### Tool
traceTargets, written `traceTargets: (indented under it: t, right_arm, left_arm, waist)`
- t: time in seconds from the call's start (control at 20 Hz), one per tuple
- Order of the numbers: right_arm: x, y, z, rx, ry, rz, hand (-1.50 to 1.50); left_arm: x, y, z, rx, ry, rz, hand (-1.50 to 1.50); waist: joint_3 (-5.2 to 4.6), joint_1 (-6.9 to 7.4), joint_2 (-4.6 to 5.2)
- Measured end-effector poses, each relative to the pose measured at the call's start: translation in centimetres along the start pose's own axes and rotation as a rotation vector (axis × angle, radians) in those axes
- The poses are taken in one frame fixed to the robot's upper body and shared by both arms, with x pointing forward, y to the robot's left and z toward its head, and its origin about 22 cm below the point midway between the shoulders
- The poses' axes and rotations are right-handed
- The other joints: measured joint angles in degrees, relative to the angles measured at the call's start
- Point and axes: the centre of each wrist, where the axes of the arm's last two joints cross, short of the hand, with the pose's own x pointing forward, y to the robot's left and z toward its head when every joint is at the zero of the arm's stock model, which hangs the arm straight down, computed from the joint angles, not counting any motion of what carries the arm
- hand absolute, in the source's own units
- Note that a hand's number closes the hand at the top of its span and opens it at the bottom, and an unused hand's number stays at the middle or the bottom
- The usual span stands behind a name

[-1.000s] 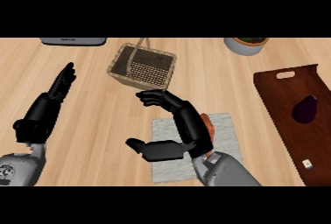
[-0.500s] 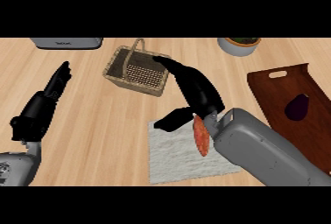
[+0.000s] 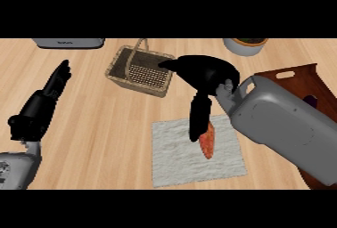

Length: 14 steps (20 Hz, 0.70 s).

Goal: Pick the sweet potato from the placemat and place it in the basket

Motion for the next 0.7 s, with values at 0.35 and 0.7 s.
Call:
traceTargets:
  t: [0.35,0.7]
  right_arm:
    - [-1.2,-1.5,-0.9,0.142,0.061,0.035,-1.50]
    - [-3.7,0.2,-2.4,0.200,0.093,0.059,-1.50]
  left_arm:
    - [0.2,0.1,0.4,-0.007,-0.009,0.003,0.00]
    - [0.4,0.4,0.1,-0.001,-0.006,0.003,0.00]
  waist:
    - [0.14,0.07,0.22]
    - [0.20,-0.09,0.31]
